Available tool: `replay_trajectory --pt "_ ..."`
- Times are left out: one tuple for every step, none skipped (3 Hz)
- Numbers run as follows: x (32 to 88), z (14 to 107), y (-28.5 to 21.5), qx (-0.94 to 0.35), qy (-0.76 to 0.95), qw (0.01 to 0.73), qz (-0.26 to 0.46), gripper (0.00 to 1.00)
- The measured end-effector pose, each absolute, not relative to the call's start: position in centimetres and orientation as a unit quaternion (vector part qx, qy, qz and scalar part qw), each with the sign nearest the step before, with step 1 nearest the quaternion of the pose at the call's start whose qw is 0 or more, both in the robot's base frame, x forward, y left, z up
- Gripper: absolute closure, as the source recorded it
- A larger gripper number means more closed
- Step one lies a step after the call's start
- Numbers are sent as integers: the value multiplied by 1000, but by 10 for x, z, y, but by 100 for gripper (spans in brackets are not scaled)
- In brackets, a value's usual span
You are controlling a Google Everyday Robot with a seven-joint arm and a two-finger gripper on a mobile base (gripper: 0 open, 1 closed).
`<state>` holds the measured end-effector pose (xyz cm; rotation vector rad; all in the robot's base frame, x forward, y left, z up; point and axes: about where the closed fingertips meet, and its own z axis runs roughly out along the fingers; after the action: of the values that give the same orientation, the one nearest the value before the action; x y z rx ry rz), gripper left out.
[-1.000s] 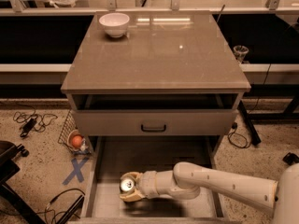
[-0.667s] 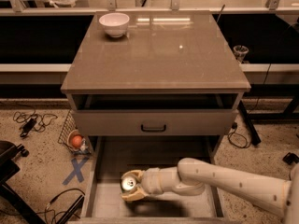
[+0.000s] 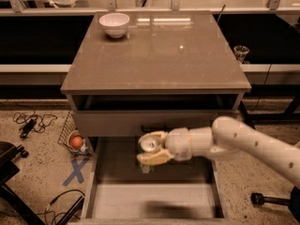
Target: Pick green can from middle drawer and place on counter
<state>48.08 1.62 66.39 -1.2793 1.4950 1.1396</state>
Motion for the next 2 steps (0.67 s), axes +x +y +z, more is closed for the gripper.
replay_trajectory --pt "488 749 -4 -501 585 412 486 100" --pt "503 808 -13 -488 582 410 505 100"
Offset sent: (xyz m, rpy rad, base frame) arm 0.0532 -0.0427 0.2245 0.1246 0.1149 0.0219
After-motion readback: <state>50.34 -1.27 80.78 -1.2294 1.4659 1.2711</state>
